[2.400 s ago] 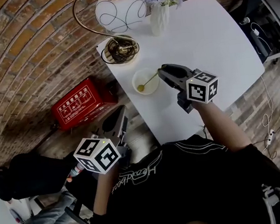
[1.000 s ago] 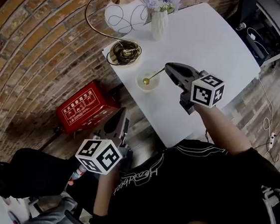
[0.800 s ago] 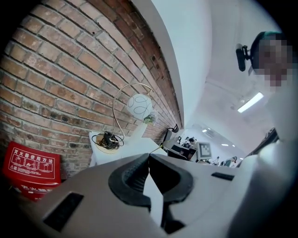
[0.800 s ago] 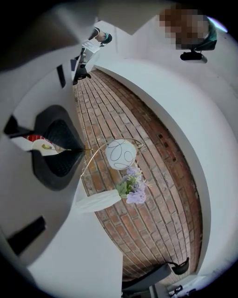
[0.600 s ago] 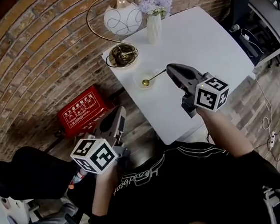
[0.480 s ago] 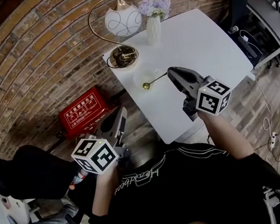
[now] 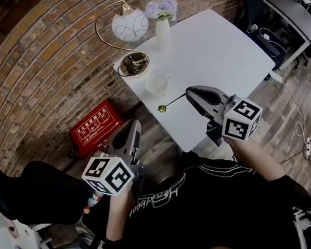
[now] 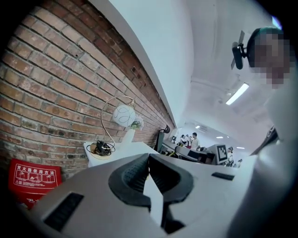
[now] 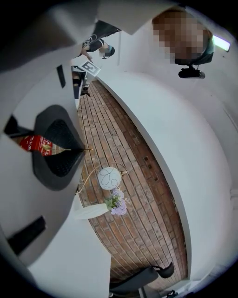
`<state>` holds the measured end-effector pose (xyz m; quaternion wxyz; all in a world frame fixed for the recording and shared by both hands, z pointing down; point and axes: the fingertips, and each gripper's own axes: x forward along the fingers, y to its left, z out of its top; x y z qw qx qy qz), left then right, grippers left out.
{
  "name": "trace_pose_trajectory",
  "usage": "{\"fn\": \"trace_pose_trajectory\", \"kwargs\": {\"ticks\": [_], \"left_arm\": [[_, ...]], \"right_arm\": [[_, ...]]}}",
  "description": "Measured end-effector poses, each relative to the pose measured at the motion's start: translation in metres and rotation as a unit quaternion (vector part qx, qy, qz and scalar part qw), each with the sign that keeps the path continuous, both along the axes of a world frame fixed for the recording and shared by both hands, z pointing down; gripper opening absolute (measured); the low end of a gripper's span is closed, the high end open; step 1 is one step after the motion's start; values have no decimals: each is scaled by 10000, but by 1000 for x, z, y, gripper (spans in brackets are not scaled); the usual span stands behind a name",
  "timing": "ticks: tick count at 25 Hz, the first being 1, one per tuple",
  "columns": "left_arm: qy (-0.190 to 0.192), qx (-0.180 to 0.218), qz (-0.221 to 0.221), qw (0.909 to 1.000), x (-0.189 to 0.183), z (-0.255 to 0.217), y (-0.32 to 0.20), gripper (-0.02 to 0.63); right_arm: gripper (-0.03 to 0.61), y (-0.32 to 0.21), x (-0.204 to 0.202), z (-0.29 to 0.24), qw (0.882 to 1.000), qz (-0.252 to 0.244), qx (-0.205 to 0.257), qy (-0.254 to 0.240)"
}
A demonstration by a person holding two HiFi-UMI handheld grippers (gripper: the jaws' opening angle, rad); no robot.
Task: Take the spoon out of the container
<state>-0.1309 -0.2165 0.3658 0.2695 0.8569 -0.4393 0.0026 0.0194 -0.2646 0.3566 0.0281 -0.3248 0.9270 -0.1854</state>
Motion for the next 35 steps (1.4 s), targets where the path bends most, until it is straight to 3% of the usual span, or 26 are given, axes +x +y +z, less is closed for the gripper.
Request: {"fn": "trace_pose_trajectory", "kwargs": {"ticks": [15, 35], "left_arm": [[-140, 82, 225, 9996, 3, 3, 54, 5], [-98, 22, 393, 9992, 6, 10, 57, 5]], "right_arm": [[0, 66, -11, 5, 9999, -77, 24, -68], [0, 70, -9, 9, 10000, 71, -22, -33]]}}
